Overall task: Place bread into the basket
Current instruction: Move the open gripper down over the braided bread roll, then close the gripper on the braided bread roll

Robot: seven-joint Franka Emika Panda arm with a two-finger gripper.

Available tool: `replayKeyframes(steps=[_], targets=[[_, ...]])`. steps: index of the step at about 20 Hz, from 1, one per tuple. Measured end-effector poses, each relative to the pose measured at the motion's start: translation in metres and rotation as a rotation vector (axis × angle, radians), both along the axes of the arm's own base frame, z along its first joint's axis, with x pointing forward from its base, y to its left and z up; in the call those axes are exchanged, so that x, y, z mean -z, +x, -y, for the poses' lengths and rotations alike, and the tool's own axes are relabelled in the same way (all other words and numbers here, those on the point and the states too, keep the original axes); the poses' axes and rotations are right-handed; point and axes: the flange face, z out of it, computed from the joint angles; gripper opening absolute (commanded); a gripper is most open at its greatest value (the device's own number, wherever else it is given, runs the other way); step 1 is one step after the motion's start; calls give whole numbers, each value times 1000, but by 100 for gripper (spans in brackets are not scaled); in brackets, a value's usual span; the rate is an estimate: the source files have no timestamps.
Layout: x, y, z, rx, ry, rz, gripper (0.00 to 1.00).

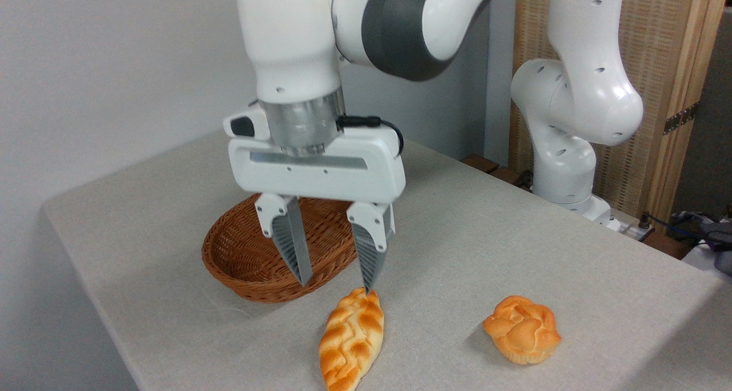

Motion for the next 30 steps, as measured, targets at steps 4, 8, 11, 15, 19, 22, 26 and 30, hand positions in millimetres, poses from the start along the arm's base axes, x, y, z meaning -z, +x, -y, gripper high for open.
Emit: replayKeyframes(steps=[4, 8, 11, 15, 19, 22, 26, 30], targets=[[42, 5, -6, -4, 14, -13, 100], [58, 7, -5, -1, 18, -31, 100], [67, 8, -4, 0, 20, -42, 100], [83, 11, -2, 4, 24, -44, 100], [96, 12, 1, 10, 27, -66, 100], [101, 13, 3, 14, 29, -75, 64], [103, 13, 4, 59, 30, -80, 35], [103, 14, 4, 105, 31, -83, 35]])
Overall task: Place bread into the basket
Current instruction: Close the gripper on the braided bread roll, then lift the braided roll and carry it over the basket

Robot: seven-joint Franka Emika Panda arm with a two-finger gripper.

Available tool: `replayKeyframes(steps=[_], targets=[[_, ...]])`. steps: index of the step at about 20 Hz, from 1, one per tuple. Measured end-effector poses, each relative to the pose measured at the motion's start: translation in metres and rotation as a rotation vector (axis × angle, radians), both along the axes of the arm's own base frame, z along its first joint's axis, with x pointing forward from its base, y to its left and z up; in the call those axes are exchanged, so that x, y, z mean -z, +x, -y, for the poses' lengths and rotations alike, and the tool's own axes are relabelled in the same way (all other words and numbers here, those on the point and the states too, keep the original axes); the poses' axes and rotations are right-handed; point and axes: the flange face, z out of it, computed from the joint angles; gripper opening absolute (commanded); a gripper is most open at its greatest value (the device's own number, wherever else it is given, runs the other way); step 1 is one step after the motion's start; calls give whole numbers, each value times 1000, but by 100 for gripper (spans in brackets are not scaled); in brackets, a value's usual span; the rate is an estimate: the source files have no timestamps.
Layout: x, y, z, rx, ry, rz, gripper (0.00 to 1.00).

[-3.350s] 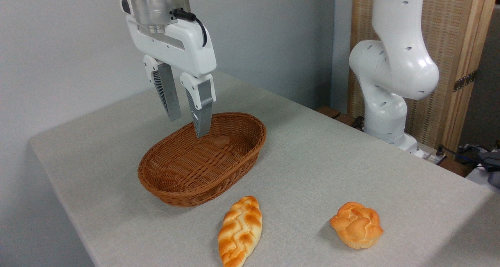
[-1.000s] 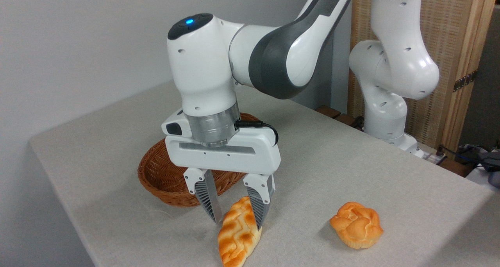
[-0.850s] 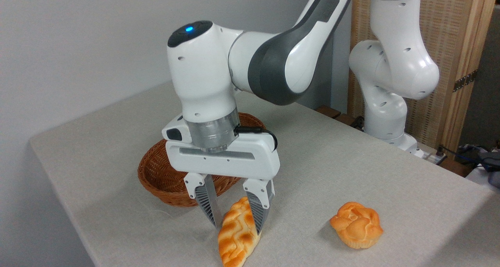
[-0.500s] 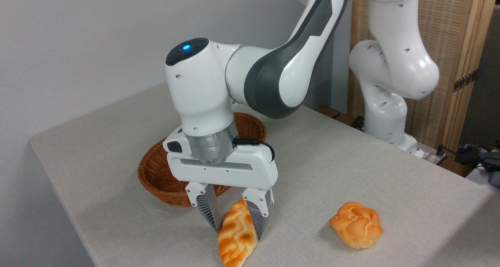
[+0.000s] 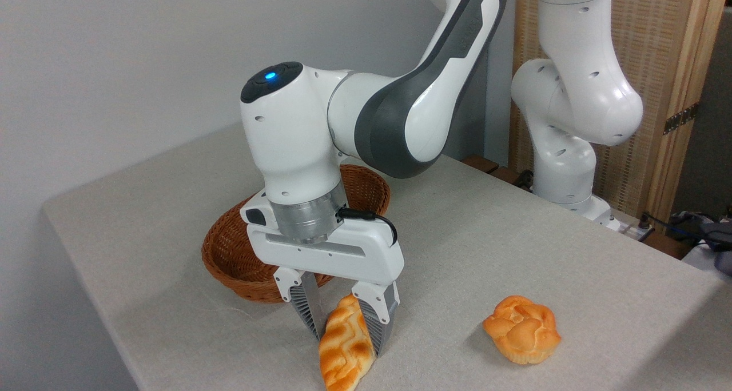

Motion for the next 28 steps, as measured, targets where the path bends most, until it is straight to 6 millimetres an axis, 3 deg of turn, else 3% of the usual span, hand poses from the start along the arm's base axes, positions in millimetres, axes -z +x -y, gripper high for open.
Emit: replayKeyframes(steps=[3, 16, 24, 28], targets=[[0, 0, 0, 2, 0, 0, 39], [-5, 2, -2, 11, -3, 9, 36], [-101, 17, 5, -25, -94, 111, 36], [-157, 4, 51, 33, -174, 53, 36]])
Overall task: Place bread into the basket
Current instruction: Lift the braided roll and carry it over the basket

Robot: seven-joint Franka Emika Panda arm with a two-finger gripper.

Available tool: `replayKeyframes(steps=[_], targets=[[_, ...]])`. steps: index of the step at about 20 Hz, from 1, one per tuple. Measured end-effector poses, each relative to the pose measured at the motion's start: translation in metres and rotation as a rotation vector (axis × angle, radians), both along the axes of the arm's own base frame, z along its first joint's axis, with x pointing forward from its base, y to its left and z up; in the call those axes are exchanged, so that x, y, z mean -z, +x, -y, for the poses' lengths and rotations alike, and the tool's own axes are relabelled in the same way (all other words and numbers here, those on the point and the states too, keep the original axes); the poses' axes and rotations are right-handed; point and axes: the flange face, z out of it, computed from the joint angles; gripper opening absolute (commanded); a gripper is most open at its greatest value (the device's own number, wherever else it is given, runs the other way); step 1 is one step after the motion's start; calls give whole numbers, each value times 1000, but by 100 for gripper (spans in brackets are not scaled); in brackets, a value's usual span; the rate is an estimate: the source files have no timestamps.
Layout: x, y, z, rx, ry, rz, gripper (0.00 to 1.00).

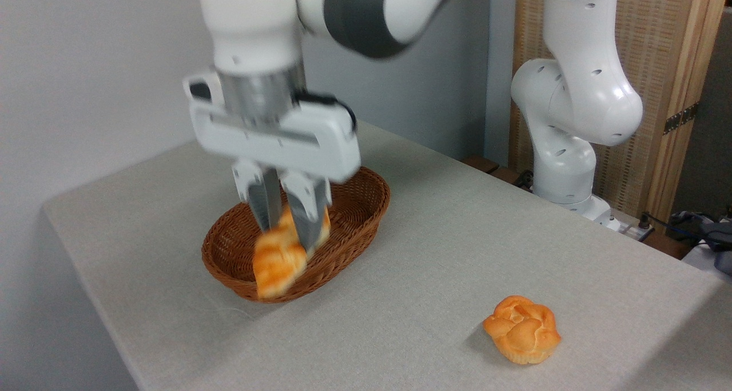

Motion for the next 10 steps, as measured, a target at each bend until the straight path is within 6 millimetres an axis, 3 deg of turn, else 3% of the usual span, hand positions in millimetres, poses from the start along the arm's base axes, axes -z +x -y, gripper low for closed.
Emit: replayKeyframes(steps=[2, 5, 7, 10], targets=[[-11, -11, 37, 59, -38, -28, 36], [-8, -23, 91, 135, -69, -68, 38], [1, -24, 106, 150, -70, -88, 39], [13, -21, 112, 159, -70, -109, 44]])
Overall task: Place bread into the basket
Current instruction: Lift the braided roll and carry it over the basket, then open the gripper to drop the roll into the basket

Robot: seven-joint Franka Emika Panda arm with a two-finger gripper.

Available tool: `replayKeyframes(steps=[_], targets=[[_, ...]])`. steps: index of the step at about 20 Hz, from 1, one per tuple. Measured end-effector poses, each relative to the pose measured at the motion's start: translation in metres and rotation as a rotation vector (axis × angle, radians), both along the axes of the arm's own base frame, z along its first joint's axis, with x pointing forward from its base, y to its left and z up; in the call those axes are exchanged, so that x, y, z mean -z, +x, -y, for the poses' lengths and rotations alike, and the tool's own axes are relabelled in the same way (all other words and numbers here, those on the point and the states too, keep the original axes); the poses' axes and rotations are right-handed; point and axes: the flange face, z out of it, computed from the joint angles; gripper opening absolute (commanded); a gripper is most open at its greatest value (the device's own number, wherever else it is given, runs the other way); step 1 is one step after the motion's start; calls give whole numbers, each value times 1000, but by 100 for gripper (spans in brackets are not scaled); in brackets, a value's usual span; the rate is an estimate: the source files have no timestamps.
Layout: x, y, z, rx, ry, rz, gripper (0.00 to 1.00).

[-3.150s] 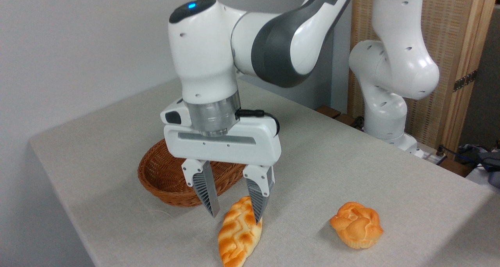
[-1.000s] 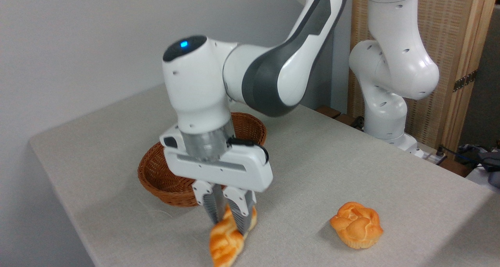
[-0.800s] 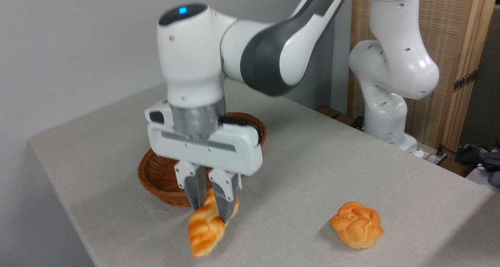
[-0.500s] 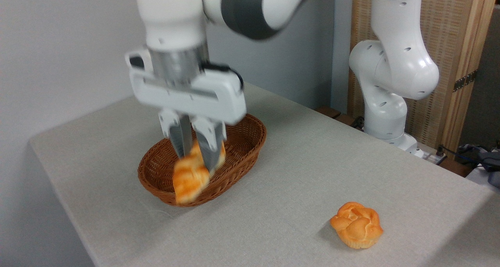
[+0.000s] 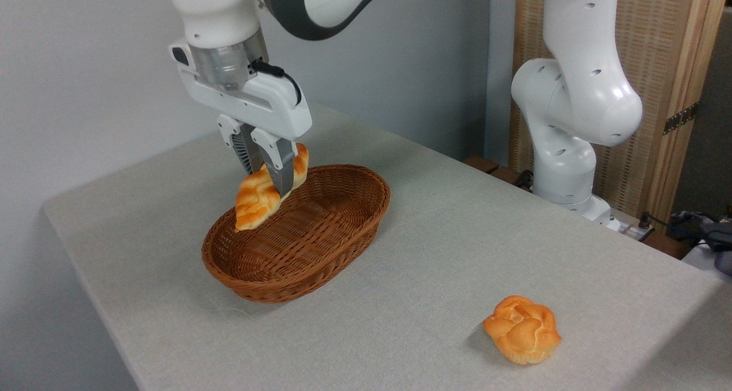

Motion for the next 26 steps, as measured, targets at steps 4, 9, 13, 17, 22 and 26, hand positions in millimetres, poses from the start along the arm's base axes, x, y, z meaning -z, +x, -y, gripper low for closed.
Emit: replayKeyframes(steps=[4, 9, 13, 17, 22, 26], targets=[[7, 0, 11, 19, 1, -13, 67], [11, -1, 16, 28, 2, -20, 78], [13, -2, 18, 33, 3, -24, 100], [14, -3, 20, 36, 4, -26, 100], [14, -3, 20, 36, 4, -26, 100], [14, -3, 20, 36, 3, -25, 100]])
